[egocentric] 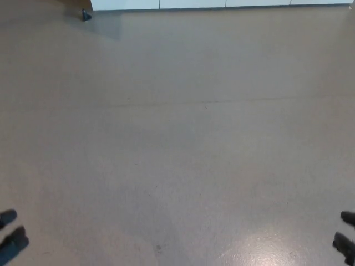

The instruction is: The robot walks towards an open cabinet and lifts its left hand to push the door towards the right to close it.

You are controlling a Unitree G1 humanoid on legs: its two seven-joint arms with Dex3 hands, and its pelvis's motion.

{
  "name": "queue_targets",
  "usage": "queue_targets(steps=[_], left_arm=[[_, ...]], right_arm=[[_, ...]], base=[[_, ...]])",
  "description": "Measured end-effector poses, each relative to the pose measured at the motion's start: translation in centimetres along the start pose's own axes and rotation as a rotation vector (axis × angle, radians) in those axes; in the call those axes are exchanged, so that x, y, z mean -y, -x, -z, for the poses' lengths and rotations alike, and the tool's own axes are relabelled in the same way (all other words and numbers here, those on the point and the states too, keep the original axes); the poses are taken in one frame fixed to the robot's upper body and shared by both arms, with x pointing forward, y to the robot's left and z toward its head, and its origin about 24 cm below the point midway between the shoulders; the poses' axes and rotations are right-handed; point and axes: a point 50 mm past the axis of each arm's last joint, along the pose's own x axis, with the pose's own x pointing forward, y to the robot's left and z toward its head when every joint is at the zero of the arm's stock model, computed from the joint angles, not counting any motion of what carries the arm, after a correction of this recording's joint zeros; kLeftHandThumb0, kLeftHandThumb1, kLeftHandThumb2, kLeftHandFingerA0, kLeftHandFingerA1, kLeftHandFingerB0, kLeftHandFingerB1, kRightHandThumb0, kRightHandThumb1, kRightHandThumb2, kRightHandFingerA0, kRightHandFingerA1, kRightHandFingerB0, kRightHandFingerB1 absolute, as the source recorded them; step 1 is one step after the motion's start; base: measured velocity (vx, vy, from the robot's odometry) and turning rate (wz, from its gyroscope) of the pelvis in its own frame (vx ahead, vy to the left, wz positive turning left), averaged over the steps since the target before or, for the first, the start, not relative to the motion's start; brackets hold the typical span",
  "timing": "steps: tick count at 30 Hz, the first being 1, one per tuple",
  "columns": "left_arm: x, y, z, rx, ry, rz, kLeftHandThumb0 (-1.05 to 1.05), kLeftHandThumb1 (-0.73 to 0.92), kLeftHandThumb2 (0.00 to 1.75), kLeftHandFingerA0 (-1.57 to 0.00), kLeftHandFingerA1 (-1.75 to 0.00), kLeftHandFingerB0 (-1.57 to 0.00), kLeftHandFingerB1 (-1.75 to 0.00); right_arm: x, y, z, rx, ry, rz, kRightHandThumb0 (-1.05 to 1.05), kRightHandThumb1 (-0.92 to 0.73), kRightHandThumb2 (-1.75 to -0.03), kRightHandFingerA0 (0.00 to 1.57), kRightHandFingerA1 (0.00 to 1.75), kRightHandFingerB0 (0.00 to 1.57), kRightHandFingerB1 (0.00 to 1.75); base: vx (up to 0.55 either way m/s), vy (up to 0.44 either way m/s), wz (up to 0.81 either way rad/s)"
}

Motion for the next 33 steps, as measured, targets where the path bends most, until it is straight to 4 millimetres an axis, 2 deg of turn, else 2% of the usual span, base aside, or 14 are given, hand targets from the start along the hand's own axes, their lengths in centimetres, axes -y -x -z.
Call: queue_targets(steps=[5, 8, 11, 12, 17, 23, 27, 33], left_arm=[[-0.9, 0.1, -0.6, 0.038, 0.125, 0.023, -0.20, 0.64, 0.58, -0.57, -0.51, -0.50, -0.44], [-0.7, 0.0, -1.1, 0.060, 0.159, 0.054, -0.21, 0.64, 0.58, -0.58, -0.51, -0.49, -0.44], [-0.6, 0.1, -0.8, 0.059, 0.173, 0.066, -0.21, 0.63, 0.58, -0.59, -0.51, -0.52, -0.45], [-0.6, 0.1, -0.8, 0.060, 0.176, 0.069, -0.20, 0.63, 0.58, -0.55, -0.50, -0.50, -0.44], [-0.5, 0.1, -0.4, 0.051, 0.191, 0.089, -0.20, 0.61, 0.57, -0.55, -0.51, -0.50, -0.45], [-1.1, 0.2, -1.1, 0.073, 0.190, 0.087, -0.20, 0.61, 0.58, -0.61, -0.53, -0.52, -0.46], [-1.1, 0.3, -1.1, 0.073, 0.187, 0.092, -0.24, 0.63, 0.58, -0.57, -0.52, -0.52, -0.47], [-1.2, 0.3, -0.8, 0.063, 0.184, 0.095, -0.22, 0.63, 0.59, -0.63, -0.52, -0.62, -0.49]], right_arm=[[0.6, 0.3, 0.0, 0.031, -0.104, 0.013, -0.24, -0.58, -0.57, 0.64, 0.48, 0.48, 0.41], [0.9, 0.3, -0.1, 0.046, -0.133, 0.014, -0.25, -0.57, -0.57, 0.66, 0.49, 0.49, 0.42], [1.0, 0.4, 0.0, 0.051, -0.145, 0.011, -0.23, -0.59, -0.57, 0.66, 0.49, 0.49, 0.42], [1.0, 0.4, 0.0, 0.051, -0.148, 0.009, -0.19, -0.62, -0.58, 0.66, 0.49, 0.48, 0.41], [1.0, 0.5, 0.3, 0.050, -0.164, 0.001, -0.22, -0.59, -0.57, 0.65, 0.49, 0.47, 0.41], [0.5, 0.6, 0.4, 0.048, -0.168, -0.020, -0.22, -0.58, -0.57, 0.67, 0.49, 0.49, 0.41], [0.4, 0.6, 0.5, 0.044, -0.166, -0.023, -0.21, -0.58, -0.57, 0.67, 0.49, 0.49, 0.42], [0.6, 0.9, 1.3, 0.020, -0.166, -0.018, -0.23, -0.60, -0.57, 0.65, 0.49, 0.49, 0.41]], base=[[0.04, -0.014, 0.02], [-0.01, 0.001, 0.20], [0.00, 0.000, 0.00], [0.04, 0.081, -0.10], [0.12, 0.239, -0.24], [0.23, 0.187, 0.04], [0.27, -0.005, 0.09], [0.35, -0.126, 0.12]])
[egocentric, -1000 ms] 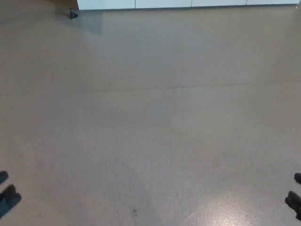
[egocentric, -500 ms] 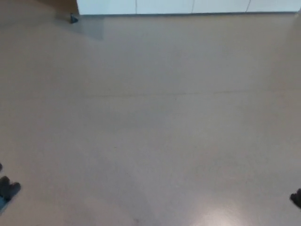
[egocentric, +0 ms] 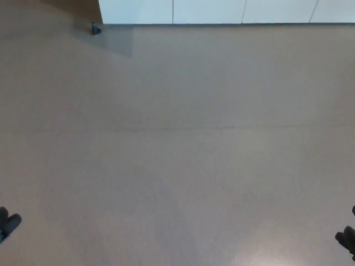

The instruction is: The robot walks towards an open cabinet and lifts its left hand to push the door towards the right to close it.

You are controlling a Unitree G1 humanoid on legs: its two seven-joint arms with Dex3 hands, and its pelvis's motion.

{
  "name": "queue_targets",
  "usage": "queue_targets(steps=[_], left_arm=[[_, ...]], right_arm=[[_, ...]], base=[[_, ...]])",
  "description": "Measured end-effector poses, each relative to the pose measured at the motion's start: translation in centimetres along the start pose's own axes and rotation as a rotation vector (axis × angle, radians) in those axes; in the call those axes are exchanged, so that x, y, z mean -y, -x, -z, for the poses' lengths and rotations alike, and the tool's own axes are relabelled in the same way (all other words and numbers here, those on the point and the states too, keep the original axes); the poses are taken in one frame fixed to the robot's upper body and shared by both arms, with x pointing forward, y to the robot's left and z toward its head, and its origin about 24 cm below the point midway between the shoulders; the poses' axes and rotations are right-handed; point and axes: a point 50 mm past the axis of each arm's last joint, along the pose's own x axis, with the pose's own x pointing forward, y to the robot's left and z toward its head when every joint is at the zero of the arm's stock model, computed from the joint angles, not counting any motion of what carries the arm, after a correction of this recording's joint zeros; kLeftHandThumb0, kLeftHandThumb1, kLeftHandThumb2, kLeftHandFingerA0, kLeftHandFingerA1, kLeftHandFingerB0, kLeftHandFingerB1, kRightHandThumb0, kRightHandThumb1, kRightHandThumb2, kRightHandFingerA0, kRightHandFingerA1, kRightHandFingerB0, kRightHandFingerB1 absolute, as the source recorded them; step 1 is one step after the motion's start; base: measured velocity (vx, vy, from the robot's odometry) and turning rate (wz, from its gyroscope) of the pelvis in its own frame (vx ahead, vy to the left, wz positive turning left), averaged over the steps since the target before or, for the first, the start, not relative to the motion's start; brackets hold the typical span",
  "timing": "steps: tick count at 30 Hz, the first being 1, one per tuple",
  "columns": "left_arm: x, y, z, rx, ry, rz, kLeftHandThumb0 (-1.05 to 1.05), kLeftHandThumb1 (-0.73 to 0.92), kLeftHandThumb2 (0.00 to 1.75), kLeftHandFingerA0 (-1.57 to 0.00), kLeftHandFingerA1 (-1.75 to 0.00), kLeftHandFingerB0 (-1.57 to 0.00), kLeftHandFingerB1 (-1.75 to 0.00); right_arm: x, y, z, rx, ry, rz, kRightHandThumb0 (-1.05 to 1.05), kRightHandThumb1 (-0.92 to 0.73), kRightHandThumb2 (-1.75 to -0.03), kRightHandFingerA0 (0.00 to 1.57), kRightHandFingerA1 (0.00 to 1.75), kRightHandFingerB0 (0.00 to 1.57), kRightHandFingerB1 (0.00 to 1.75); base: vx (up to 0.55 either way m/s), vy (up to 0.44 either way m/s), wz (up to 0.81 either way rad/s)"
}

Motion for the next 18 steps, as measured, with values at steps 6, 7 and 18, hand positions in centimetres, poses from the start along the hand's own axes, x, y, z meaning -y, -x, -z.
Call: queue_targets(steps=[6, 7, 18], left_arm=[[0.2, 0.0, 0.2, -0.008, -0.003, 0.014, -0.24, 0.62, 0.58, -0.63, -0.53, -0.58, -0.48], [0.2, 0.0, 0.3, -0.011, -0.005, 0.014, -0.24, 0.60, 0.57, -0.64, -0.54, -0.56, -0.47], [0.2, 0.0, 0.4, -0.020, -0.016, 0.023, -0.23, 0.61, 0.58, -0.66, -0.54, -0.63, -0.49]], right_arm=[[0.3, 0.0, -0.2, 0.010, 0.012, -0.003, -0.23, -0.60, -0.58, 0.68, 0.51, 0.49, 0.41], [0.3, 0.1, -0.1, 0.008, 0.013, -0.006, -0.22, -0.61, -0.58, 0.70, 0.51, 0.49, 0.41], [0.3, 0.5, 0.6, -0.009, 0.014, -0.018, -0.24, -0.62, -0.58, 0.70, 0.51, 0.47, 0.41]], base=[[0.40, -0.203, 0.25], [0.37, -0.068, -0.07], [0.40, 0.098, -0.21]])
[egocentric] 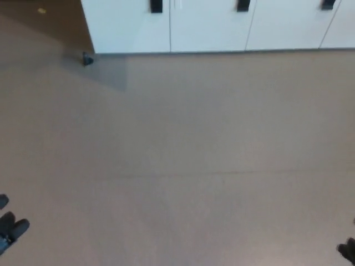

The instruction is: The robot walks towards an open cabinet and lifts its left hand to push the door towards the right to close it.

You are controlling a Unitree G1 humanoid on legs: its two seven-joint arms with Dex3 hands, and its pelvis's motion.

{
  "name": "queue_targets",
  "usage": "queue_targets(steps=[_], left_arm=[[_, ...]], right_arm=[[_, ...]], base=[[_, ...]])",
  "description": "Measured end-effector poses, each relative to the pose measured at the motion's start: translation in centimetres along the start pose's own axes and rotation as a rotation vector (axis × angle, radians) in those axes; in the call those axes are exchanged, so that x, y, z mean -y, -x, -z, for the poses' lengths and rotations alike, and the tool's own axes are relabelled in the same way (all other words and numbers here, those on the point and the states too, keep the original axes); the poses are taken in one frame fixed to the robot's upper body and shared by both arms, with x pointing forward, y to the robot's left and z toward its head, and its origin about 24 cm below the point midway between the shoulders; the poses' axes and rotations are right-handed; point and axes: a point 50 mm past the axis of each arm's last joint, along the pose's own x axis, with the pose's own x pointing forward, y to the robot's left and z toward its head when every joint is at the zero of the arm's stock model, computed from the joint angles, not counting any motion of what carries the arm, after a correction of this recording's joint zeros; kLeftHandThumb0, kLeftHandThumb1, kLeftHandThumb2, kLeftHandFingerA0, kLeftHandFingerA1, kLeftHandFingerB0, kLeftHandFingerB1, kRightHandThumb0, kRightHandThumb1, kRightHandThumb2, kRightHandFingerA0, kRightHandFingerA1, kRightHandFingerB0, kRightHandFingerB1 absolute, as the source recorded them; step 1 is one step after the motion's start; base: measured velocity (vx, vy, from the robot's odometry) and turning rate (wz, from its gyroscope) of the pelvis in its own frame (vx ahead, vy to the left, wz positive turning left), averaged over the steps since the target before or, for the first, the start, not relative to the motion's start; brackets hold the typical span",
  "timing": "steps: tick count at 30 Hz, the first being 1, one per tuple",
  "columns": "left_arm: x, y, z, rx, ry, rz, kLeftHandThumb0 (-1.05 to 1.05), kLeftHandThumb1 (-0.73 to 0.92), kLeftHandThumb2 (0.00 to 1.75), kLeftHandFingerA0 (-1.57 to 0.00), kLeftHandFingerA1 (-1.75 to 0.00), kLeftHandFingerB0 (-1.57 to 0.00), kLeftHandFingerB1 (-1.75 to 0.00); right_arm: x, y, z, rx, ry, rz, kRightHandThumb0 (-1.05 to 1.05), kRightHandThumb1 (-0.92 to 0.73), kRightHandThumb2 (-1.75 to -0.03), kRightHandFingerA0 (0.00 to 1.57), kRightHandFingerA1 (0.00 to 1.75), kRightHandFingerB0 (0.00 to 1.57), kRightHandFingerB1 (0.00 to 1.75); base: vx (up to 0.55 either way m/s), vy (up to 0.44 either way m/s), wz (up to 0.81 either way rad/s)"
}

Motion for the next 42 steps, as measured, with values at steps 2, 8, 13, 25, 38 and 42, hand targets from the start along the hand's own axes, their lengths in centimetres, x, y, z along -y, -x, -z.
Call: queue_targets(steps=[2, 8, 13, 25, 38, 42], left_arm=[[0.0, 0.0, -0.1, 0.003, -0.002, -0.001, -0.25, 0.63, 0.58, -0.69, -0.53, -0.63, -0.48], [-0.1, 0.0, 0.0, -0.002, -0.005, -0.003, -0.22, 0.63, 0.58, -0.65, -0.54, -0.58, -0.48], [-0.3, 0.3, 0.6, -0.019, -0.012, -0.008, -0.23, 0.65, 0.59, -0.64, -0.53, -0.58, -0.48], [-0.6, 0.7, 1.9, -0.058, -0.021, -0.007, -0.23, 0.61, 0.57, -0.68, -0.53, -0.58, -0.47], [-1.1, 1.1, 2.4, -0.083, -0.039, -0.011, -0.24, 0.64, 0.58, -0.71, -0.54, -0.60, -0.47], [-1.2, 1.2, 2.6, -0.090, -0.044, -0.014, -0.24, 0.62, 0.57, -0.68, -0.54, -0.59, -0.48]], right_arm=[[0.0, 0.0, 0.1, -0.002, 0.000, -0.002, -0.25, -0.62, -0.58, 0.68, 0.50, 0.46, 0.40], [0.0, 0.2, 0.3, -0.009, 0.004, -0.002, -0.24, -0.60, -0.58, 0.69, 0.51, 0.48, 0.41], [0.2, 0.6, 1.1, -0.029, 0.001, 0.000, -0.25, -0.59, -0.58, 0.71, 0.53, 0.48, 0.41], [1.4, 1.7, 2.2, -0.056, 0.020, 0.021, -0.23, -0.65, -0.59, 0.68, 0.50, 0.47, 0.40], [1.5, 2.6, 3.6, -0.087, 0.035, 0.012, -0.23, -0.63, -0.59, 0.68, 0.51, 0.47, 0.40], [1.6, 2.9, 4.0, -0.096, 0.039, 0.015, -0.23, -0.64, -0.59, 0.67, 0.51, 0.47, 0.40]], base=[[0.49, 0.227, 0.00], [0.38, 0.067, 0.12], [0.42, -0.060, 0.19], [0.45, -0.099, -0.07], [0.32, 0.108, 0.04], [0.19, -0.092, 0.06]])
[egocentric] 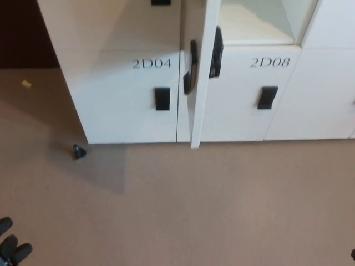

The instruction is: The robot walks towards an open cabinet and lifts its left hand to push the door towards the right to close it.

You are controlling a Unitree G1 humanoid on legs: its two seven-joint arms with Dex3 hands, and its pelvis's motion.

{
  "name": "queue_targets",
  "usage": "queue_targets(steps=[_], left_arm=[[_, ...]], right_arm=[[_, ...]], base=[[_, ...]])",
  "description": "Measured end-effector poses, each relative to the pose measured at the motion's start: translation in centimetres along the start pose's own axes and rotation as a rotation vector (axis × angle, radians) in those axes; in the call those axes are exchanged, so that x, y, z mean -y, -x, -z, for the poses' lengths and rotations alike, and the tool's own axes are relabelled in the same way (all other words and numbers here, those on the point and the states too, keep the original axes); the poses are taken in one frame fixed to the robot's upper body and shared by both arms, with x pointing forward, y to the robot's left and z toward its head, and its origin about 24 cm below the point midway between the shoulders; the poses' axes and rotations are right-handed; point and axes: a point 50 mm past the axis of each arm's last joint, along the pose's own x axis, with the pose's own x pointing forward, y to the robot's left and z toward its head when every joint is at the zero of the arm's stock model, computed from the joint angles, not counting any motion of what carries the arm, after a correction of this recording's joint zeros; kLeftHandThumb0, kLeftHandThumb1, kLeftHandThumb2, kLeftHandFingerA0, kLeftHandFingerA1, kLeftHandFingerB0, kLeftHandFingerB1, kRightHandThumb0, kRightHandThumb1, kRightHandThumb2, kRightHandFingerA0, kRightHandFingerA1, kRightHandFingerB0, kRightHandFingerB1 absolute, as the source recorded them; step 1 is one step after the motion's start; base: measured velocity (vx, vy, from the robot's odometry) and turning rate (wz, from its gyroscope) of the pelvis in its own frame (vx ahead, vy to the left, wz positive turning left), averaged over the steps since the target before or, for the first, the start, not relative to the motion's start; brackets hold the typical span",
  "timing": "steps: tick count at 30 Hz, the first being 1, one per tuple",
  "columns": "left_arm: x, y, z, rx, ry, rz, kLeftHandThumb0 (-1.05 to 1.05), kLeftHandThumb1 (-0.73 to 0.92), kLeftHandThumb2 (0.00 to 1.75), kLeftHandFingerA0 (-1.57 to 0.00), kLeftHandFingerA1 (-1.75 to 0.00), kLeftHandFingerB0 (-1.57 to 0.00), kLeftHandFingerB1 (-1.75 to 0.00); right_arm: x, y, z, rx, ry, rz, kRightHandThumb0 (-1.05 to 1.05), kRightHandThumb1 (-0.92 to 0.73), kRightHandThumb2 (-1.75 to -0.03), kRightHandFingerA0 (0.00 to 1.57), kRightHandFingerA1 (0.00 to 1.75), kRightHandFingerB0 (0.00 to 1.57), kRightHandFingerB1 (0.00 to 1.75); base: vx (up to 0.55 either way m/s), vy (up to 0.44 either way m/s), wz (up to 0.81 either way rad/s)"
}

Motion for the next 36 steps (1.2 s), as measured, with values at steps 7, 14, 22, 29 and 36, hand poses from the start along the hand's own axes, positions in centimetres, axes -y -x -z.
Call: queue_targets(steps=[7, 14, 22, 29, 36], left_arm=[[0.2, -0.1, 0.2, -0.007, -0.002, 0.011, -0.23, 0.64, 0.58, -0.67, -0.54, -0.58, -0.48], [0.3, -0.1, 0.3, -0.010, -0.004, 0.011, -0.23, 0.64, 0.58, -0.71, -0.55, -0.60, -0.49], [0.2, 0.0, 0.0, -0.003, -0.015, 0.010, -0.24, 0.62, 0.57, -0.67, -0.54, -0.59, -0.48], [0.1, 0.0, 0.0, -0.006, -0.018, 0.010, -0.23, 0.61, 0.58, -0.66, -0.54, -0.59, -0.48], [0.8, -0.5, -0.7, 0.012, -0.018, 0.030, -0.24, 0.64, 0.59, -0.68, -0.54, -0.60, -0.48]], right_arm=[[0.4, 0.1, 0.1, 0.002, 0.008, 0.009, -0.24, -0.64, -0.59, 0.69, 0.50, 0.48, 0.40], [0.4, 0.2, 0.1, 0.001, 0.012, 0.008, -0.22, -0.66, -0.59, 0.67, 0.51, 0.45, 0.40], [0.0, 0.1, 0.1, 0.003, 0.020, -0.009, -0.24, -0.64, -0.59, 0.67, 0.50, 0.47, 0.40], [0.0, 0.1, 0.3, -0.003, 0.025, -0.011, -0.21, -0.66, -0.59, 0.69, 0.51, 0.47, 0.40], [0.0, -0.4, -0.6, 0.023, 0.037, -0.011, -0.23, -0.66, -0.59, 0.70, 0.51, 0.49, 0.41]], base=[[0.23, -0.168, -0.04], [0.23, -0.072, -0.11], [0.28, 0.134, -0.02], [0.25, 0.020, 0.13], [0.30, -0.130, 0.10]])
